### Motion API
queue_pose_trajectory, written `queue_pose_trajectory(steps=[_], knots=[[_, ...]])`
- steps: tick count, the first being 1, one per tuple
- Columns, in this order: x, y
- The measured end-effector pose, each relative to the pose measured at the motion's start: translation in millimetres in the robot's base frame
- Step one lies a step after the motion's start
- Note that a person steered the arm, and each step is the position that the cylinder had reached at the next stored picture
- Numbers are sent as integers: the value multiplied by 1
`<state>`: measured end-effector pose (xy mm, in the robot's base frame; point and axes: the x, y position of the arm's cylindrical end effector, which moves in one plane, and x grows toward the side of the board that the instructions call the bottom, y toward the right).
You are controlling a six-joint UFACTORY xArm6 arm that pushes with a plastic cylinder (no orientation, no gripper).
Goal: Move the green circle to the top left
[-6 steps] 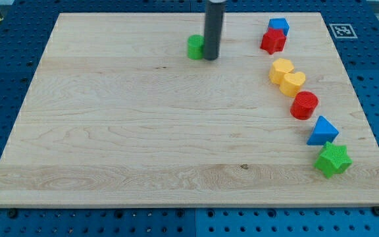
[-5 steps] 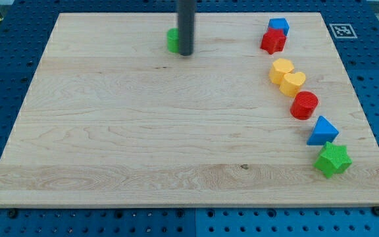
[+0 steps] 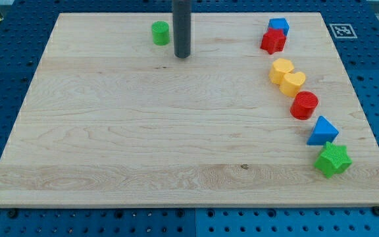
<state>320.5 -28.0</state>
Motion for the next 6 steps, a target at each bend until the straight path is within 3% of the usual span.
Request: queue_pose_trajectory(steps=[3,6], knots=[[-48,-24],[-60,-20]])
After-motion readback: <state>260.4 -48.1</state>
